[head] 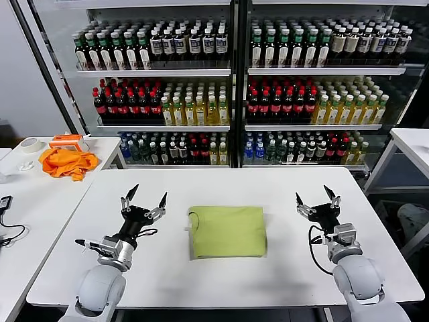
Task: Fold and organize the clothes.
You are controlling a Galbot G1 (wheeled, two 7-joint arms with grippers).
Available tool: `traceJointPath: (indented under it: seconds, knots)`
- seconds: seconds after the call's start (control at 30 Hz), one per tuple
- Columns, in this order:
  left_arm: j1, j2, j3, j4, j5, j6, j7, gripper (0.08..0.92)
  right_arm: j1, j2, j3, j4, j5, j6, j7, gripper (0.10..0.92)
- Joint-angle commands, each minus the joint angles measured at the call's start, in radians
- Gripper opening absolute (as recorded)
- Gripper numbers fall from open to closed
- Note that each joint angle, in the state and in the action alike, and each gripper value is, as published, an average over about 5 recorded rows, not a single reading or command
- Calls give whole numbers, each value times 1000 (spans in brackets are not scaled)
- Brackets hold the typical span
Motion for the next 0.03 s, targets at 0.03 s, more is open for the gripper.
traceJointPath:
  seconds: [0.03]
  knots:
    - [-14,-1,7,7,2,-12,-7,822,-16,10,-12,-19,-56,28,20,823]
